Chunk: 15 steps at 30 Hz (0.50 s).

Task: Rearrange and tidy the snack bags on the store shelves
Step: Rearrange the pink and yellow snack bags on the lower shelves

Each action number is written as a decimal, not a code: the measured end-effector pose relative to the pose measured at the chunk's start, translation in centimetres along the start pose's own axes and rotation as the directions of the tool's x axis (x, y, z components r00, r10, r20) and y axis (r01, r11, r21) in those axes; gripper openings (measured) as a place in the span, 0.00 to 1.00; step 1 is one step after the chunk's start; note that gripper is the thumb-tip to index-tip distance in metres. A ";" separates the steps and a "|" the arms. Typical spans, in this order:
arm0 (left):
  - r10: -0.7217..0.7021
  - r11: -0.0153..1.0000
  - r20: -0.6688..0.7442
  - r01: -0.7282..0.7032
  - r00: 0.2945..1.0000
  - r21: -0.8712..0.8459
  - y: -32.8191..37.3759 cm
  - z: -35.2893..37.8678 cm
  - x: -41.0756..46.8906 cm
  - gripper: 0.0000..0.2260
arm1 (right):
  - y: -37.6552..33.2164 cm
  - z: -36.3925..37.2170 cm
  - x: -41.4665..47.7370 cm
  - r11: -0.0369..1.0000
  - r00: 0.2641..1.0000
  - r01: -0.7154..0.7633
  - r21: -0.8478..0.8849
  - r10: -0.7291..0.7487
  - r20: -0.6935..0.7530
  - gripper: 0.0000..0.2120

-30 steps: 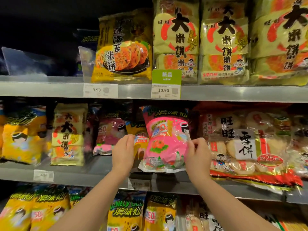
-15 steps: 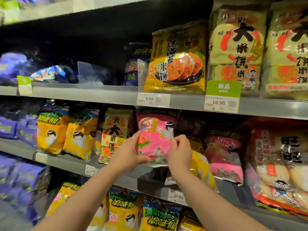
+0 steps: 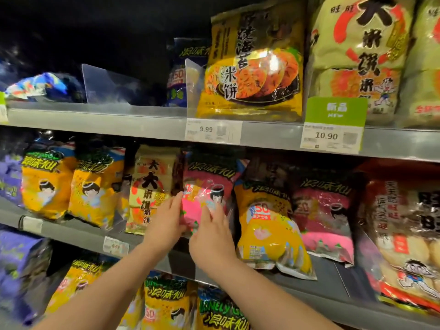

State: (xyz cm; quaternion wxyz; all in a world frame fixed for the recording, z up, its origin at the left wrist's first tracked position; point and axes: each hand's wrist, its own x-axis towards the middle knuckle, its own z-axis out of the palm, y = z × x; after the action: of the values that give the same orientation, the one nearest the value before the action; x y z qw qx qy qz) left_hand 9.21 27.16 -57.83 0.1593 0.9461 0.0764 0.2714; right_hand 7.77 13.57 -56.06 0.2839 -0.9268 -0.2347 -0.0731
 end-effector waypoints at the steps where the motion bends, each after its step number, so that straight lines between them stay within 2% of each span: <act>1: -0.011 0.999 -0.024 0.012 1.000 0.049 0.2 0.7 0.1 0.38 | 0.2 0.0 0.1 0.996 1.000 -0.002 -0.084 0.002 0.008 0.32; 4: 0.000 0.992 -0.094 0.012 0.996 0.128 1.1 2.2 -0.1 0.42 | 1.1 -0.3 0.6 0.924 0.998 0.059 -0.379 -0.063 0.001 0.31; 6: 0.119 0.984 -0.130 -0.099 0.984 0.148 1.4 2.9 -0.4 0.43 | 1.7 -0.3 0.9 0.886 0.995 0.088 -0.456 -0.103 -0.008 0.29; 8: 0.237 0.950 -0.117 -0.206 0.964 0.234 1.4 3.6 -0.6 0.42 | 2.2 -0.1 1.1 0.888 0.993 0.091 -0.451 -0.114 -0.023 0.30; 9: 0.252 0.937 -0.081 -0.223 0.964 0.268 1.3 3.9 -0.8 0.42 | 2.4 0.1 1.1 0.890 0.993 0.098 -0.445 -0.116 -0.014 0.31; 12: 0.134 0.948 0.063 -0.147 0.989 0.282 1.6 3.9 -1.0 0.44 | 2.8 0.2 0.9 0.895 0.988 0.154 -0.419 -0.144 0.055 0.32; 15: 0.052 0.957 0.186 -0.102 0.981 0.272 1.9 2.8 -1.1 0.42 | 3.2 -0.4 0.2 0.932 0.986 0.161 -0.324 -0.166 0.014 0.30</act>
State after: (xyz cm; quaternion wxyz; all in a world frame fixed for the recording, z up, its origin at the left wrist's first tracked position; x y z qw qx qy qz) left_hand 9.88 24.43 -59.93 0.0193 0.9817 0.0627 0.1789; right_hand 9.50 11.09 -57.27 0.1222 -0.9375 -0.2940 -0.1402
